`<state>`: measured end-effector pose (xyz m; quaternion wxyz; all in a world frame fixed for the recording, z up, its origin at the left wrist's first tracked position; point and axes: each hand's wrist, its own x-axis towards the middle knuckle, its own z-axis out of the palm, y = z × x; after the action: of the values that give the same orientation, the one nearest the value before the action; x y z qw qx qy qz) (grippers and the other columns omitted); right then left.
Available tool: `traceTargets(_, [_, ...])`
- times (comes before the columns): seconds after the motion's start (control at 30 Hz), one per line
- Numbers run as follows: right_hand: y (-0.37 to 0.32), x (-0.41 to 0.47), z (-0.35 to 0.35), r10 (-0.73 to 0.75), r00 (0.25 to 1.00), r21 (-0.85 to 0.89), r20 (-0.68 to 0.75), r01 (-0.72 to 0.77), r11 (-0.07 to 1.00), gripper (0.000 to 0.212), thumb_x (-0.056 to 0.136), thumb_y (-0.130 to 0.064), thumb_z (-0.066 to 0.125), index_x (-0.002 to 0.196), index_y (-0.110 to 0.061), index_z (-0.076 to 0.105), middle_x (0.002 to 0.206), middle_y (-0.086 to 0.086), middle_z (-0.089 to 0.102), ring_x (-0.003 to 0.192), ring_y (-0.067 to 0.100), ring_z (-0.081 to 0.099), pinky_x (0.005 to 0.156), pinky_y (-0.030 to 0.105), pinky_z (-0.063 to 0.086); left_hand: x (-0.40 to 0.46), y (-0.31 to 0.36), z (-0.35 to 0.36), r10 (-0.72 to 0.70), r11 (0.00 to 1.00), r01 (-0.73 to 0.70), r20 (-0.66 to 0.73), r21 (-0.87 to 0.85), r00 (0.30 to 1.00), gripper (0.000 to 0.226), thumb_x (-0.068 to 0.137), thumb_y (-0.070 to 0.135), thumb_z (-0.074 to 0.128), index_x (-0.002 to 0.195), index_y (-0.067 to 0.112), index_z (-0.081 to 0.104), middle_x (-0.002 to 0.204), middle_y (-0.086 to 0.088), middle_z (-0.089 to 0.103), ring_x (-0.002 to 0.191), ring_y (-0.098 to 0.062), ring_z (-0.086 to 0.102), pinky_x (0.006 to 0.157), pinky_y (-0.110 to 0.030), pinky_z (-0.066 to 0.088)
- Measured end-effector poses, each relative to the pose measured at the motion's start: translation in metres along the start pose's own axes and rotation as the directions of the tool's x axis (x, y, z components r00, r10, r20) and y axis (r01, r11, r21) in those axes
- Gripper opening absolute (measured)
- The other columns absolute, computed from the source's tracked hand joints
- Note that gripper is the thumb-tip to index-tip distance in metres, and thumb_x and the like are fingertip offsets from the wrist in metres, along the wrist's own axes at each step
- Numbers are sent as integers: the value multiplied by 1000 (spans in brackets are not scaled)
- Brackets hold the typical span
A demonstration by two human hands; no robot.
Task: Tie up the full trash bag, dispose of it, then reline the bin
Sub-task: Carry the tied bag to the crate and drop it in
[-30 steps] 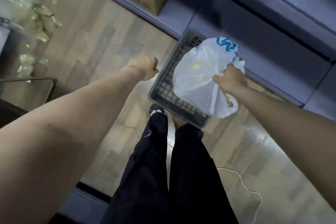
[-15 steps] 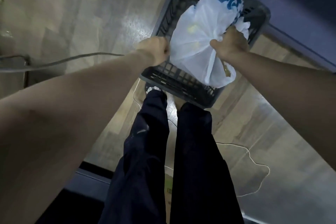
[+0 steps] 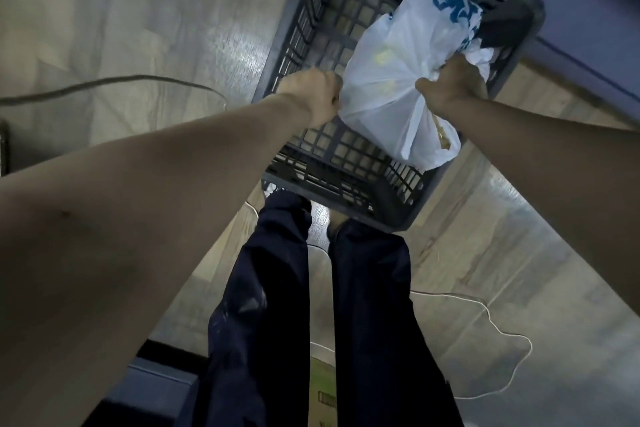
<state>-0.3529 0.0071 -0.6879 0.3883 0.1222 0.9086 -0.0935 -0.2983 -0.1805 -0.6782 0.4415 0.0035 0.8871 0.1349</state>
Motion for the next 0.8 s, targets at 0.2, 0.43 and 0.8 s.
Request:
traceTargets(0.2, [-1, 22, 12, 36, 998, 23, -43, -35, 999, 50, 92, -29, 54, 132, -3, 40, 135, 17, 52, 124, 36, 49, 96, 37, 42, 12, -2, 2, 19, 998, -19, -2, 61, 1000, 26, 98, 28, 43, 110, 10, 56, 107, -14, 60, 93, -29, 56, 72, -34, 41])
traceTargets(0.43, [-3, 28, 6, 53, 996, 19, -69, -52, 998, 52, 93, -31, 53, 134, -4, 39, 135, 16, 52, 124, 35, 49, 96, 37, 43, 8, -4, 6, 39, 993, -40, 7, 113, 999, 27, 99, 30, 45, 112, 9, 55, 110, -14, 61, 101, -30, 59, 78, -36, 45])
traceTargets(0.8, [-4, 2, -19, 39, 999, -19, -16, -39, 999, 54, 93, -34, 52, 135, -4, 37, 136, 18, 47, 124, 37, 48, 93, 39, 44, -17, 12, -19, 57, 986, -55, -7, 159, 998, 25, 99, 29, 44, 111, 9, 54, 109, -14, 62, 99, -30, 60, 78, -37, 46])
